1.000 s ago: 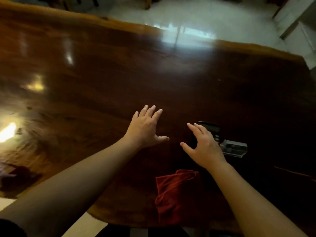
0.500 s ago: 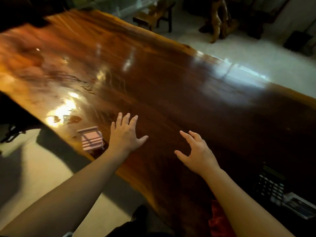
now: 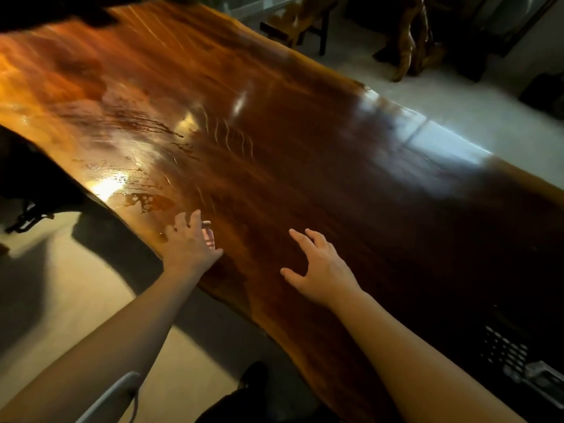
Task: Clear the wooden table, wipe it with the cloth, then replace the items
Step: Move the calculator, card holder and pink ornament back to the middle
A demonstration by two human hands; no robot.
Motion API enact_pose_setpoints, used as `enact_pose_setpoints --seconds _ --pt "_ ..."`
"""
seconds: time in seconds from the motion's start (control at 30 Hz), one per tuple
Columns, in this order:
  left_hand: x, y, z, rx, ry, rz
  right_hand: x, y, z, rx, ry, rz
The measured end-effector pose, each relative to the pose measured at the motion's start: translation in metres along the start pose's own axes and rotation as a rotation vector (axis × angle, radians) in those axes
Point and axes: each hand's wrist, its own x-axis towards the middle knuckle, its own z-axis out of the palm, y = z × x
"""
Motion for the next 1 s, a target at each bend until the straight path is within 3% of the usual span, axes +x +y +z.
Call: enact_pose_setpoints --seconds 0.27,0.37,0.6,1.0 --pt "0.007 0.009 -0.001 -0.137 0.029 -0.011 -0.011 0.018 0.0 0.042 0.038 0.067" --pt "0.006 0.033 -0.007 -0.147 0.041 0.074 -0.025 0.039 -0.006 0.073 0.072 0.115" --pt "-0.022 0.151 -0.006 -0.197 -0.024 0.288 -0.078 0.111 -0.026 0.123 0.211 0.253" --pt "-0.121 0.368 0.062 -0.175 -0.19 0.689 -0.201 0.252 -0.057 0.232 0.404 0.501"
